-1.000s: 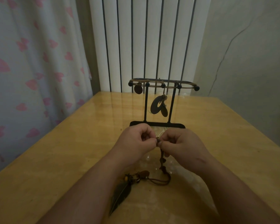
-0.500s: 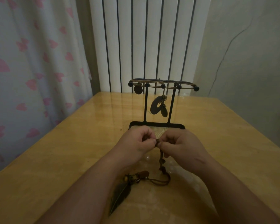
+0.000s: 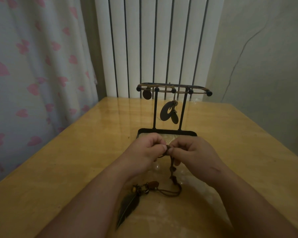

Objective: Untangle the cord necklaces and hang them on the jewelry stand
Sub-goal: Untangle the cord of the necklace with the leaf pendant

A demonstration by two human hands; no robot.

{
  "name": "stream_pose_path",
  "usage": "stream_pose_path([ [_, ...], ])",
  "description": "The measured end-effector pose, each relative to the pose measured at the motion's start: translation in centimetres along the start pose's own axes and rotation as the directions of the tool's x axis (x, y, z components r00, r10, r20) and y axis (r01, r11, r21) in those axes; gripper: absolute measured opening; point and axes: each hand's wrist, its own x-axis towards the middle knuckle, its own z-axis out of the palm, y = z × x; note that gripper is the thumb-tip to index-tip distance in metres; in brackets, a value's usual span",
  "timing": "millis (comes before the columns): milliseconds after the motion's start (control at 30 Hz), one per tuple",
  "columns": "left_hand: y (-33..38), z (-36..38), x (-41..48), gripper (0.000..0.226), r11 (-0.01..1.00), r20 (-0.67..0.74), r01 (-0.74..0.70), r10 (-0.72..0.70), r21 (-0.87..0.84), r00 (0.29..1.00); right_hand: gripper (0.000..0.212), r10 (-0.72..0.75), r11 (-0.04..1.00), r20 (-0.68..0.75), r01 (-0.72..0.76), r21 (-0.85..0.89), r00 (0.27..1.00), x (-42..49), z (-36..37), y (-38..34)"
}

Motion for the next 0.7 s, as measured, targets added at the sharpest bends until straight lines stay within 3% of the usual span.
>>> stream_pose_path([
  [700, -0.31, -0.31, 0.00, 0.021, 1.000, 0.001, 0.003, -0.003, 0.019, 1.000, 0.013, -0.029, 0.999, -0.003, 0.029, -0.040, 1.000, -0.11, 0.18, 0.14],
])
